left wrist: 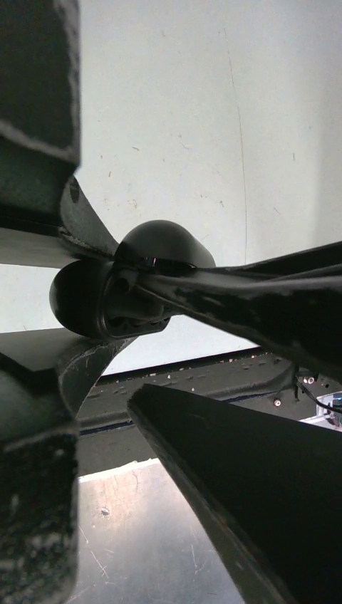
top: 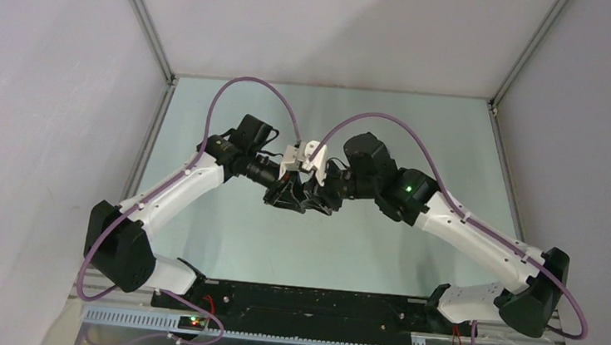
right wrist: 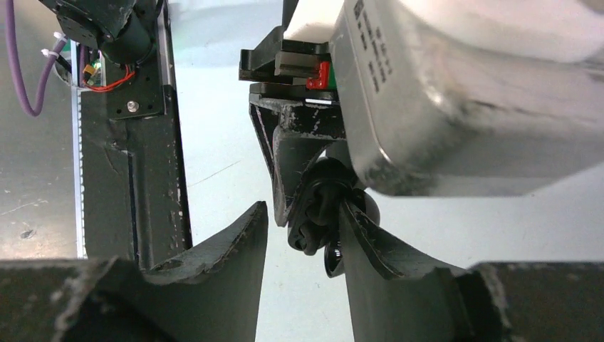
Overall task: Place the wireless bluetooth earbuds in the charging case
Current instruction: Place the earbud in the charging case, then close the charging case.
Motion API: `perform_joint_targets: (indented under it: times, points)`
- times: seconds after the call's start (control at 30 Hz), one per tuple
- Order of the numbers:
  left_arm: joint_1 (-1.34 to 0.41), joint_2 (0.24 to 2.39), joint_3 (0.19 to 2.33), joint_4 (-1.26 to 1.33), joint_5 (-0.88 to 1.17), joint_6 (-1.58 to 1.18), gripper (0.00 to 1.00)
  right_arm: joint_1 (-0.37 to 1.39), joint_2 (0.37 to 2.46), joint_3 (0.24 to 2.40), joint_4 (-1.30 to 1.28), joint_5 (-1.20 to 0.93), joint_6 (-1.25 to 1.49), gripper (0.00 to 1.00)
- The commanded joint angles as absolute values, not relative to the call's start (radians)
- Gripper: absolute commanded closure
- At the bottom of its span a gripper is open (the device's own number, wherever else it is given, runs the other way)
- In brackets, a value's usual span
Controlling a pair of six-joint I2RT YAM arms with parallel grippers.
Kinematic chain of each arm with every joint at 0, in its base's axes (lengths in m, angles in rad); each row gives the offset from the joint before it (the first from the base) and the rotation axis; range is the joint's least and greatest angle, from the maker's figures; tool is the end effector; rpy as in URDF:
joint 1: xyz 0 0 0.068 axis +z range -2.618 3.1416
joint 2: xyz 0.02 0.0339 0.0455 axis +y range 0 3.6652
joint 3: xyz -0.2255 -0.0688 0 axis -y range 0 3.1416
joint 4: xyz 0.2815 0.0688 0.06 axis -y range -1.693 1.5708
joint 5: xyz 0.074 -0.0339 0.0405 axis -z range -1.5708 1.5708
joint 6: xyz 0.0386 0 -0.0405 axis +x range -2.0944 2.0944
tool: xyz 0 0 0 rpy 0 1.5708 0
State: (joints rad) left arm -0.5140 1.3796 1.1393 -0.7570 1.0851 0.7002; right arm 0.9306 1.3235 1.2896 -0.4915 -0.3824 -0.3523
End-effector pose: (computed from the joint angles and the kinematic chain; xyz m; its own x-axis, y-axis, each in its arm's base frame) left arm 0.2573 -0.1845 0.2489 -0.1422 0.4258 -0.8936 0.9664 -0.1357 -0.2185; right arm 0.1934 0.2838 0.3275 0.0421 -0.4794 -0.8766 -0.9827 0.1384 -0.1229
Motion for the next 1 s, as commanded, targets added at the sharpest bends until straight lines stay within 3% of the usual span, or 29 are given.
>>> perform_joint_targets:
  times: [0.0, 0.27, 0.43, 0.97]
  points:
    - [-0.516, 1.345, 1.166, -0.737, 1.133, 0.721, 0.99, 0.911, 1.259, 1.294, -0.477, -0.404, -0.367, 0.53]
    - [-0.516, 1.341, 1.168, -0.738, 1.129, 0.721, 0.99, 0.836, 1.2, 1.299, -0.481, -0.42, -0.344, 0.58]
    - [-0.517, 1.34, 1.172, -0.742, 1.127, 0.72, 0.99, 0.825, 1.23, 1.279, -0.449, -0.313, -0.357, 0.64]
    - [-0.515, 1.316, 1.162, -0.739, 1.124, 0.725, 0.99, 0.844, 1.29, 1.276, -0.486, -0.339, -0.419, 0.64]
